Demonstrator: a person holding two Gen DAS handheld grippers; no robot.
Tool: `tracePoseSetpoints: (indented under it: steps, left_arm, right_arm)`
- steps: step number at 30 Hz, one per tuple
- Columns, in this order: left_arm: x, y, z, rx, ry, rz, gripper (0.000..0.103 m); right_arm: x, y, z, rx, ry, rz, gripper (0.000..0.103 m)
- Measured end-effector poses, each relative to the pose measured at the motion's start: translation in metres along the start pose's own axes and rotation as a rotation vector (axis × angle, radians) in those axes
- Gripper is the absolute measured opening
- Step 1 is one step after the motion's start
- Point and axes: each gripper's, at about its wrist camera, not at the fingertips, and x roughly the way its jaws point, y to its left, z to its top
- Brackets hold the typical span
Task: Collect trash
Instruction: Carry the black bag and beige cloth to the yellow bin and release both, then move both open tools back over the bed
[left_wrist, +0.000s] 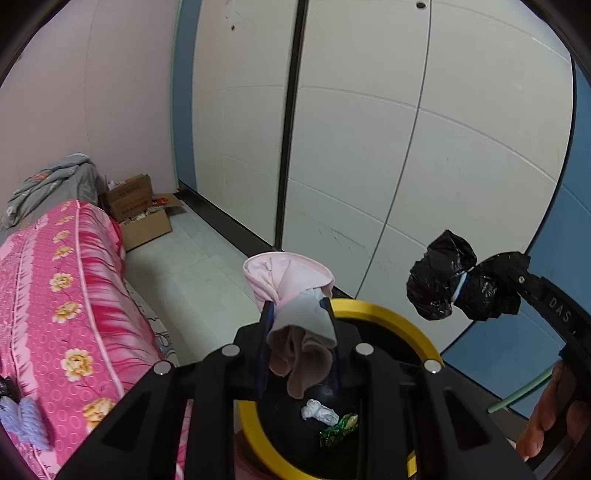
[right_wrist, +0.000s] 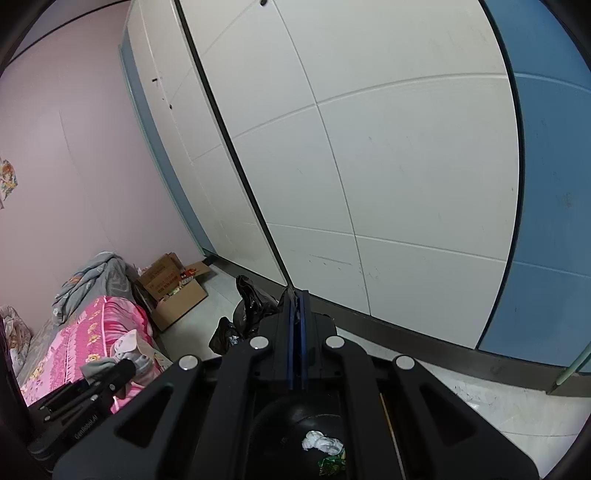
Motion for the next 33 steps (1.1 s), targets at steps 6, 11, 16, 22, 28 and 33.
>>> tracePoseSetpoints:
  steps: [6, 11, 16, 22, 28, 33]
  left_arm:
    - [0.012, -0.002, -0.004, -0.022, 0.021, -0.029, 0.026]
    - [0.002, 0.004, 0.0, -0.048, 0.008, -0.032, 0.044]
    - [-0.019, 0.018, 0.004, -0.086, -0.02, -0.03, 0.059]
    - [-0.058, 0.043, 0.006, -0.12, -0.076, 0.025, 0.073]
    - [-0.108, 0.073, 0.003, -0.13, -0.143, 0.118, 0.08]
    - [-0.153, 0.106, -0.004, -0.148, -0.187, 0.202, 0.083]
  right_arm:
    - [0.003, -0.005, -0.007, 0.009, 0.023, -0.004, 0.003]
    - [-0.003, -0.003, -0.002, 0.012, 0.013, -0.007, 0.006]
    - [-0.019, 0.002, 0.002, 0.025, -0.006, -0.004, 0.04]
    - [-0.042, 0.015, 0.009, 0.017, -0.023, 0.015, 0.043]
    - [-0.068, 0.053, 0.011, -0.031, -0.035, 0.099, 0.053]
    - [-0.088, 0.097, 0.007, -0.094, -0.027, 0.21, 0.065]
